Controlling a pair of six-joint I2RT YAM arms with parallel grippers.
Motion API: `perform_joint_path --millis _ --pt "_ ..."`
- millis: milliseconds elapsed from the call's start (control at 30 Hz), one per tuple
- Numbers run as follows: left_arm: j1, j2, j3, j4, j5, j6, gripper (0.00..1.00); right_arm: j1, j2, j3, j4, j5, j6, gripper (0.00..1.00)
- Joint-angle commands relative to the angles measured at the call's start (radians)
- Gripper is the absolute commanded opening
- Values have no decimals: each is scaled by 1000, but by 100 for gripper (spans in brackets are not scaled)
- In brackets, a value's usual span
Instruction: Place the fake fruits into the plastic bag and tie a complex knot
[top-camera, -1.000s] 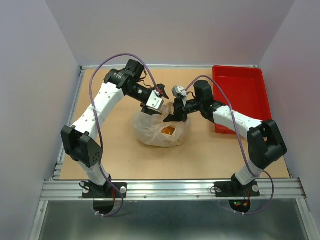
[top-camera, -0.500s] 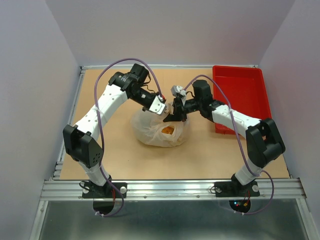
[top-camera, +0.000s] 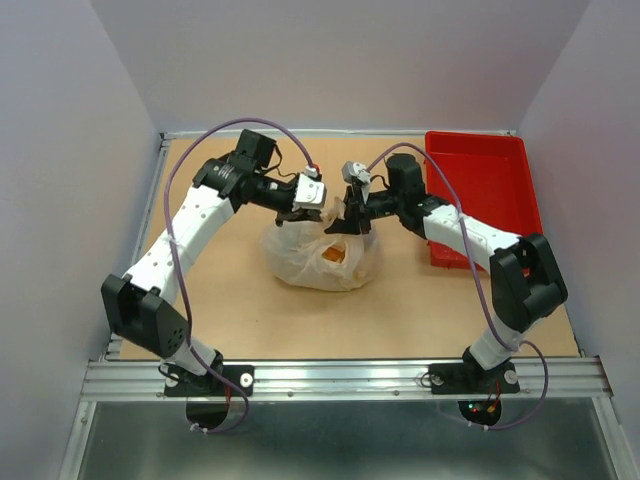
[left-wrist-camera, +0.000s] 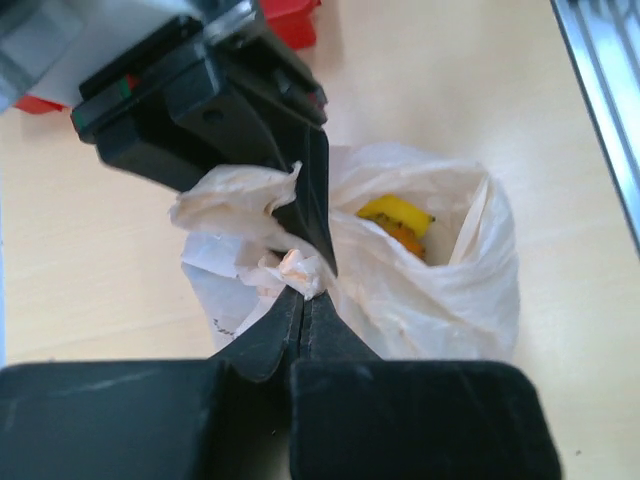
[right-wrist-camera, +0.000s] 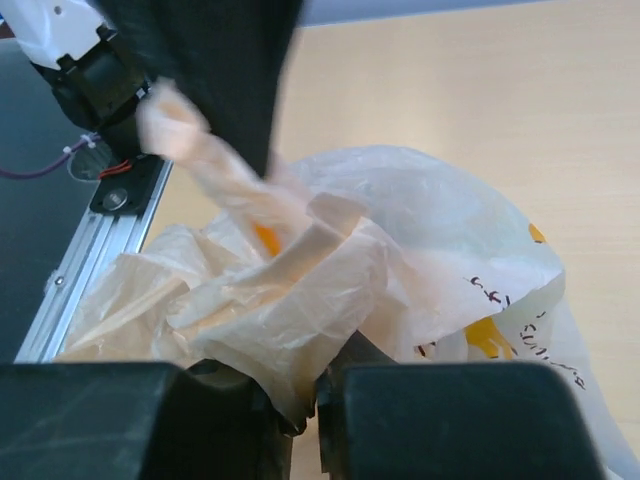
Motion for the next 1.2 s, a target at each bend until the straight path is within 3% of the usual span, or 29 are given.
perform_joint_path --millis 0,133,200,267,433,800,1167 --pt "-29 -165 -93 262 -6 -376 0 -3 41 65 0 69 46 19" --pt "-81 -233 -228 442 -37 -512 0 -3 50 73 7 95 84 18" --pt "-132 -250 -263 479 -70 -563 0 -3 52 76 10 121 102 5" --pt "-164 -250 -313 514 -139 -612 0 -3 49 79 21 155 139 1" --pt "-258 -219 -403 571 -305 -657 0 -4 26 73 44 201 220 0" --pt "-338 -103 -509 502 -573 -609 0 -3 -17 62 86 270 368 1" --pt "-333 -72 -586 712 -948 -776 0 -9 -94 -4 98 293 499 0"
